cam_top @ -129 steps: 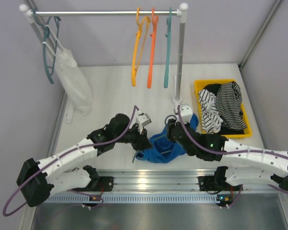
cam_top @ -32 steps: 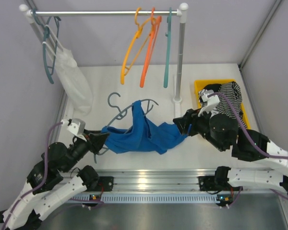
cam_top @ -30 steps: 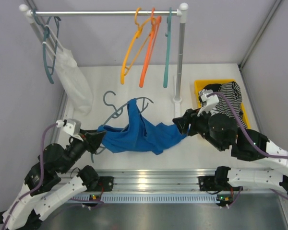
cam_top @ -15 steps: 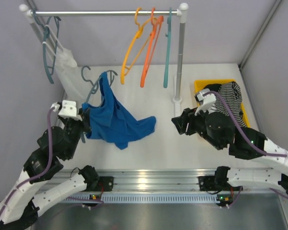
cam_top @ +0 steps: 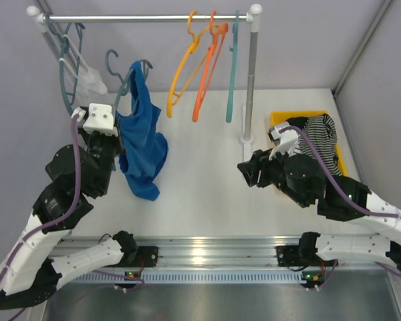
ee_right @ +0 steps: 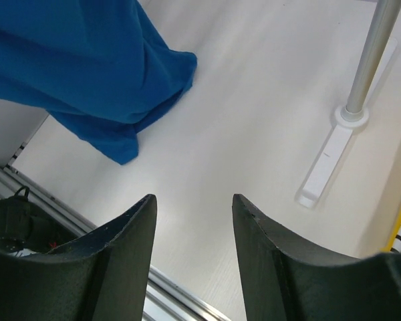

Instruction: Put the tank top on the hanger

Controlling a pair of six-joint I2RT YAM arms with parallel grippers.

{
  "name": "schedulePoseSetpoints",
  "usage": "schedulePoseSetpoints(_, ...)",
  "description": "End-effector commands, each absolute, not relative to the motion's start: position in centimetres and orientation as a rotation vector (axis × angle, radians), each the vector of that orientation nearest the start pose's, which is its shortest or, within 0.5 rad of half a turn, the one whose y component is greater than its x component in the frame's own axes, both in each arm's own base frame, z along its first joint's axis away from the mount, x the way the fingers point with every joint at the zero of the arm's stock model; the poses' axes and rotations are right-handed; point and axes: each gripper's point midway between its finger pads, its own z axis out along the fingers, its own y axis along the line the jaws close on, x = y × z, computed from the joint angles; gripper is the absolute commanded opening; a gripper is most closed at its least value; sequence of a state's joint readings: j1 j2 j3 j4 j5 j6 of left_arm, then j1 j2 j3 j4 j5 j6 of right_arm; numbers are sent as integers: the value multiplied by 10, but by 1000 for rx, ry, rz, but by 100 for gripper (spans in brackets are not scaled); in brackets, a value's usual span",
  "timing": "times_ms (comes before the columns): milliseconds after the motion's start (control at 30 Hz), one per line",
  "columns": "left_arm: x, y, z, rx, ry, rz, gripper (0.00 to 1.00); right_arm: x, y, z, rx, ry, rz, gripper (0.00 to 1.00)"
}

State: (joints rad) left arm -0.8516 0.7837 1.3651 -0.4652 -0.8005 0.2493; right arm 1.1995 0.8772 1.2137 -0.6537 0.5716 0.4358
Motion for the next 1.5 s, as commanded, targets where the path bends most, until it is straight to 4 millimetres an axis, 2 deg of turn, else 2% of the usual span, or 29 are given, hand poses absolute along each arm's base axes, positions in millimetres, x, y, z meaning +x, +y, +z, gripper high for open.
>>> schedulePoseSetpoints(0,233,-68,494,157,1429,56,0,173,225,371,-318,1796,656,49)
schedulePoseSetpoints(300,238,-87,520,187,1420,-6,0,170,228,375,-333,1782,687,48)
schedulePoseSetpoints(433,241,-91,520,203,1435,-8,0,168,229,376,-341,1776,701,48)
schedulePoseSetpoints(600,248,-100,511,249,1469,-4,0,167,229,376,-347,1773,706,47)
schedulePoseSetpoints(767,279,-86,489,249,1539,-6,0,166,228,377,-346,1769,713,47)
schedulePoseSetpoints(800,288,-71,487,214,1547,20,0,166,228,377,-346,1769,713,47)
schedulePoseSetpoints(867,296,-71,480,231,1552,-23,0,166,226,376,-344,1769,707,47)
schedulePoseSetpoints(900,300,-57,480,202,1552,-5,0,166,225,377,-341,1768,708,47)
schedulePoseSetpoints(1067,306,-49,493,171,1474,-21,0,166,221,374,-336,1770,695,47)
schedulePoseSetpoints(1100,308,-41,496,150,1467,-6,0,166,222,374,-338,1771,695,47)
schedulePoseSetpoints(1233,315,-30,509,117,1440,-2,0,166,222,372,-349,1775,684,47)
schedulePoseSetpoints(1367,312,-22,530,105,1395,-3,0,167,222,372,-355,1771,680,47)
schedulePoseSetpoints(1467,312,-15,538,96,1387,29,0,168,224,370,-363,1767,673,47)
